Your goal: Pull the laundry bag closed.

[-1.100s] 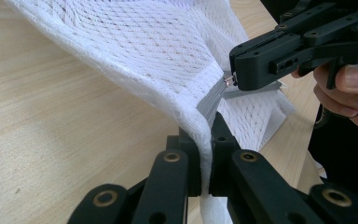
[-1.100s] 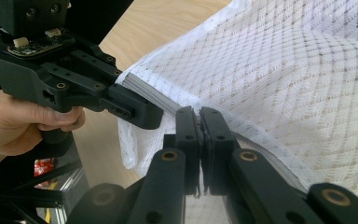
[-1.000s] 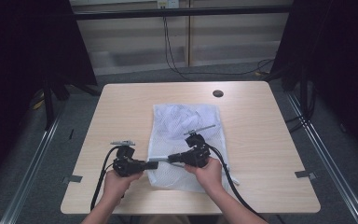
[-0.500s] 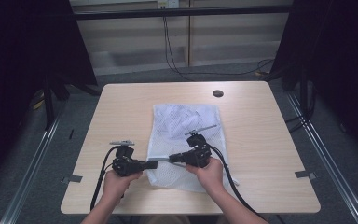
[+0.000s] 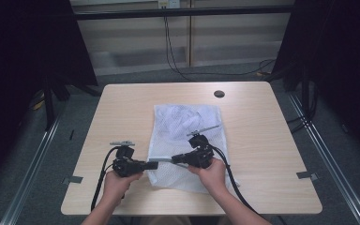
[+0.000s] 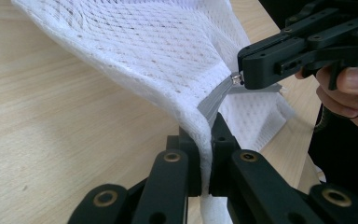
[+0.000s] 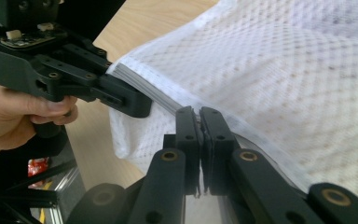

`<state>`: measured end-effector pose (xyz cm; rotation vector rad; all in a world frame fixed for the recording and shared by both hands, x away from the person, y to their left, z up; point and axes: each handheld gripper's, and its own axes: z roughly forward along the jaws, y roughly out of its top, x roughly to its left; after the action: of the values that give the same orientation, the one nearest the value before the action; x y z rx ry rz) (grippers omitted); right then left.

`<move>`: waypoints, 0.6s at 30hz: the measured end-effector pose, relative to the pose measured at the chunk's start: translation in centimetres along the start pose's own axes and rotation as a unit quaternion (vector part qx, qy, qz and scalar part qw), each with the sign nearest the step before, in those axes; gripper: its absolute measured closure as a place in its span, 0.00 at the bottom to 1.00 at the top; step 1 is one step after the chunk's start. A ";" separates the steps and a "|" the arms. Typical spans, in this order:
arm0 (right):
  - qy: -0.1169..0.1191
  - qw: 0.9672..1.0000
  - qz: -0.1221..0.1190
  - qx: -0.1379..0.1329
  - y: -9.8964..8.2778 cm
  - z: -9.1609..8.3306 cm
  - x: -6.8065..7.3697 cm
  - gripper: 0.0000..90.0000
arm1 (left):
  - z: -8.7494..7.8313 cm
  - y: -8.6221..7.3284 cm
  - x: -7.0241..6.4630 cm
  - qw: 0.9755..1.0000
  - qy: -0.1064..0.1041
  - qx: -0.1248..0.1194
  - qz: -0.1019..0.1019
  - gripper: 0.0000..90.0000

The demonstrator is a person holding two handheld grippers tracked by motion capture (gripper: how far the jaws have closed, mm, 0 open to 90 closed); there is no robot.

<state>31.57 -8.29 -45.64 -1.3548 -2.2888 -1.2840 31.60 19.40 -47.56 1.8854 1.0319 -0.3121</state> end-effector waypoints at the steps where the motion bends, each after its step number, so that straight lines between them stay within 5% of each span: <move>1: 0.010 1.000 0.003 -0.004 0.0 -0.2 -0.1 0.97 | 0.0 0.0 0.0 1.000 -0.002 0.000 0.000 0.98; 18: 0.008 1.000 0.001 -0.007 -0.3 -0.5 -0.3 0.97 | 0.0 0.0 0.0 1.000 -0.004 0.002 -0.002 0.98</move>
<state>31.35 -8.90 -45.67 -1.3444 -2.2722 -1.3073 31.60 19.39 -47.56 1.8847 1.0301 -0.3233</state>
